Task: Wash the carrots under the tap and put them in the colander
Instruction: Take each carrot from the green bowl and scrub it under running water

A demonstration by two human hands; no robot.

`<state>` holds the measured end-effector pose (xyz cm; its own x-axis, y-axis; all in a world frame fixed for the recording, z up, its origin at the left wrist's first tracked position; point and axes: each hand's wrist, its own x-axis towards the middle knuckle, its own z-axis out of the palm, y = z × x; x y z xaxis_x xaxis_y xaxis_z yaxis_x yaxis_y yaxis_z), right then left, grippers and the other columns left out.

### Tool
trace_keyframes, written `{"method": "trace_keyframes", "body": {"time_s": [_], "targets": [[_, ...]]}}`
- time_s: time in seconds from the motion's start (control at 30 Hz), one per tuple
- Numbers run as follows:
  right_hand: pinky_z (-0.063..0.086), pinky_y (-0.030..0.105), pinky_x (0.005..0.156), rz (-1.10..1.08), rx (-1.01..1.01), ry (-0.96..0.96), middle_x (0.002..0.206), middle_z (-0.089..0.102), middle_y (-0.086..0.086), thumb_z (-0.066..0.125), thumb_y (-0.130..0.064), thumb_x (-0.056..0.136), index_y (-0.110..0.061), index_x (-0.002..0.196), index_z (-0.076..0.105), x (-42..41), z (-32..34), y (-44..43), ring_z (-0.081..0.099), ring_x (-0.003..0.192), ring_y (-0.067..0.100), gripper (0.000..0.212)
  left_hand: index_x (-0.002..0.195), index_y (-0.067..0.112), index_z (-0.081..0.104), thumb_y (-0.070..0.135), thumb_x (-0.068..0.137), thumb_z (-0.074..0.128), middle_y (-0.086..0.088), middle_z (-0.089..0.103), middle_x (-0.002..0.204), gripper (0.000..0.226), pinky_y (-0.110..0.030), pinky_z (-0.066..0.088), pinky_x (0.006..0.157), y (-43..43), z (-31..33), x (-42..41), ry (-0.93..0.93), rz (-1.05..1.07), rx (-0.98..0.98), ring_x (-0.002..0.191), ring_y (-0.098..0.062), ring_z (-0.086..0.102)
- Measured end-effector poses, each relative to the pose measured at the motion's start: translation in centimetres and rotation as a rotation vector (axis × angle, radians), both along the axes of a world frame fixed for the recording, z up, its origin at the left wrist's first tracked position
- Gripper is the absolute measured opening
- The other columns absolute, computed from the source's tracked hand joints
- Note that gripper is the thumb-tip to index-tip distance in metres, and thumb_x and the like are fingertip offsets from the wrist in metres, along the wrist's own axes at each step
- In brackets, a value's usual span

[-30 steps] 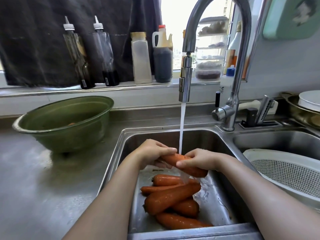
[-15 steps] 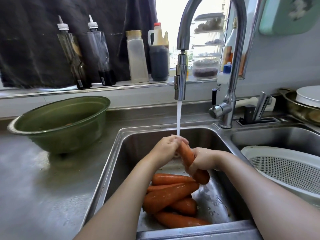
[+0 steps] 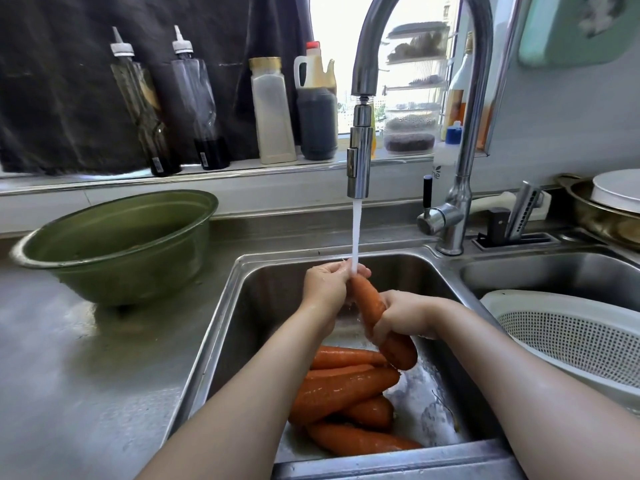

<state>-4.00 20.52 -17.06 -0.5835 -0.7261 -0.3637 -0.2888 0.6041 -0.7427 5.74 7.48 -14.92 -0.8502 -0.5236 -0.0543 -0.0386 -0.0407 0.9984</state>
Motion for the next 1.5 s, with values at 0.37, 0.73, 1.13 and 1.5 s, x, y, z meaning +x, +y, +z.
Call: {"method": "trace_keyframes", "body": {"time_s": [0.37,0.73,1.13,1.5], "targets": [[0.062,0.040,0.088,0.016,0.099,0.027,0.107,0.073,0.009,0.077,-0.002,0.077,-0.015,0.109,0.068,0.3,0.5,0.2,0.072,0.100,0.025,0.035,0.087,0.008,0.078,0.021,0.105,0.056,-0.007,0.079,0.089,0.031,-0.030,0.052,0.060,0.9,0.3,-0.8,-0.153,0.139,0.200,0.083,-0.020,0.071],[0.060,0.050,0.094,-0.043,-0.072,-0.068,0.092,0.075,0.015,0.077,-0.010,0.050,-0.009,0.088,0.073,-0.2,-0.2,-0.2,0.074,0.091,0.032,0.038,0.120,0.018,0.069,0.026,0.112,0.041,-0.004,0.074,0.120,0.030,-0.036,0.055,0.089,0.1,-0.1,0.3,0.026,-0.238,0.180,0.105,-0.023,0.068],[0.063,0.038,0.080,0.041,-0.136,-0.028,0.113,0.072,0.004,0.068,-0.037,0.099,-0.023,0.129,0.064,1.3,1.7,-0.9,0.072,0.104,0.021,0.033,0.111,0.021,0.075,0.029,0.101,0.065,-0.002,0.077,0.105,0.016,-0.035,0.062,0.086,-2.6,-0.6,1.2,-0.080,-0.285,-0.202,0.099,-0.019,0.074],[0.045,0.026,0.049,-0.168,-0.193,0.395,0.084,0.072,0.006,0.051,-0.047,0.097,-0.024,0.099,0.061,0.7,3.0,0.3,0.063,0.061,0.018,0.025,0.122,0.039,0.069,0.034,0.103,0.062,0.002,0.075,0.110,0.021,-0.035,0.059,0.092,-3.8,-0.2,1.9,-0.093,-0.408,-0.399,0.102,-0.017,0.071]]}}
